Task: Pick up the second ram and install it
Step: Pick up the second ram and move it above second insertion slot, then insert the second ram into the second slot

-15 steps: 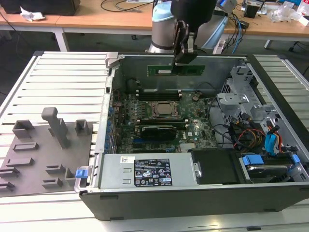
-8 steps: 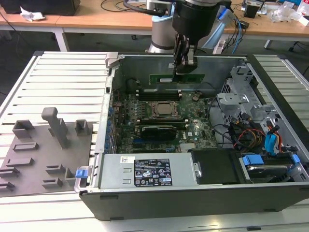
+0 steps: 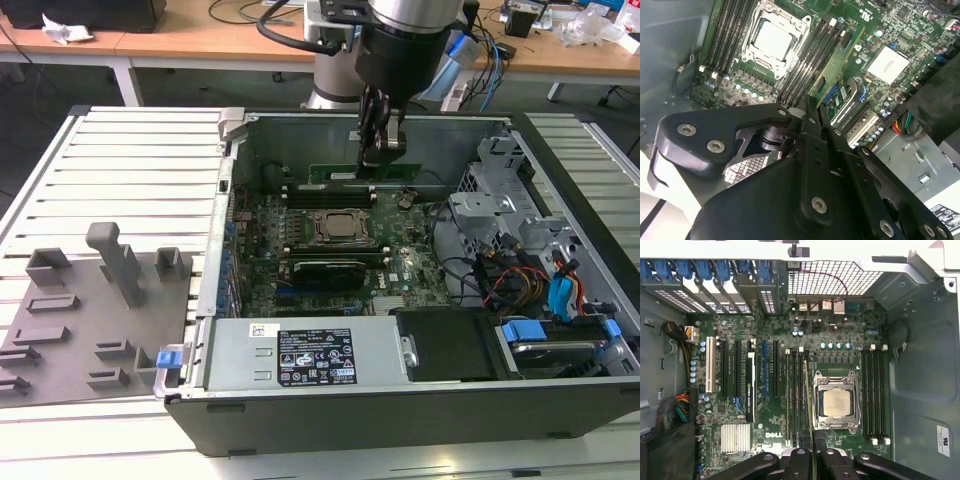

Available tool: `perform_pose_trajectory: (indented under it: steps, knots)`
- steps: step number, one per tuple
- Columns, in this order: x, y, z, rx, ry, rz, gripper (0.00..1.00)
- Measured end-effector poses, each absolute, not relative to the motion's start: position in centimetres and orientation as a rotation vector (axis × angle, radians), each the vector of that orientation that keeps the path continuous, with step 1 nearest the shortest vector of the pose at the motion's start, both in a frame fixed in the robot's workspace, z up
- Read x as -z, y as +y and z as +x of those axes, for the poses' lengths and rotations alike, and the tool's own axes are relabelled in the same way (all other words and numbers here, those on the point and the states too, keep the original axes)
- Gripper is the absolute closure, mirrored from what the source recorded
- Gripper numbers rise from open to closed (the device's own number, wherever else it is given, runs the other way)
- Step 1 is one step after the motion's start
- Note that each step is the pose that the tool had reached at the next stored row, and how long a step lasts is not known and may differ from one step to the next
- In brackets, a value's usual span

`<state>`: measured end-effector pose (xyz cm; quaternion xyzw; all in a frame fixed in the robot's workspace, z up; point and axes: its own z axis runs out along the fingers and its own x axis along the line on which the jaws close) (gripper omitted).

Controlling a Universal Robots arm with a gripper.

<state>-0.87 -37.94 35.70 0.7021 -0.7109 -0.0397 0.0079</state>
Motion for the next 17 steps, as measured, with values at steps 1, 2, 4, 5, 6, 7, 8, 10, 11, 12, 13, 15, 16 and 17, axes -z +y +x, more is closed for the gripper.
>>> perform_pose_trajectory:
  steps: [1,2,4,5,6,7,8,10,11,12,13,15,16,17]
  knots:
    - [-35.70,-37.94,-0.87,0.124,-2.222,2.195,0.86]
    - [-35.69,-37.94,-0.87,0.124,-2.222,2.195,0.86]
    - [-35.69,-37.94,-0.87,0.124,-2.222,2.195,0.86]
    - [-35.69,-37.94,-0.87,0.124,-2.222,2.195,0.86]
    - [-35.69,-37.94,-0.87,0.124,-2.222,2.195,0.86]
    - [-35.68,-37.94,-0.87,0.124,-2.222,2.195,0.86]
    - [-35.68,-37.94,-0.87,0.124,-2.222,2.195,0.86]
    - [-35.68,-37.94,-0.87,0.124,-2.222,2.195,0.86]
    - [-35.66,-37.94,-0.87,0.124,-2.222,2.195,0.86]
    - [-35.60,-37.93,-0.87,0.124,-2.222,2.195,0.86]
    - [-35.57,-37.94,-0.87,0.124,-2.222,2.195,0.86]
    - [-35.34,-37.94,-0.87,0.124,-2.222,2.195,0.86]
    - [-35.23,-37.94,-0.87,0.124,-2.222,2.195,0.86]
    - [-35.10,-37.94,-0.87,0.124,-2.222,2.195,0.86]
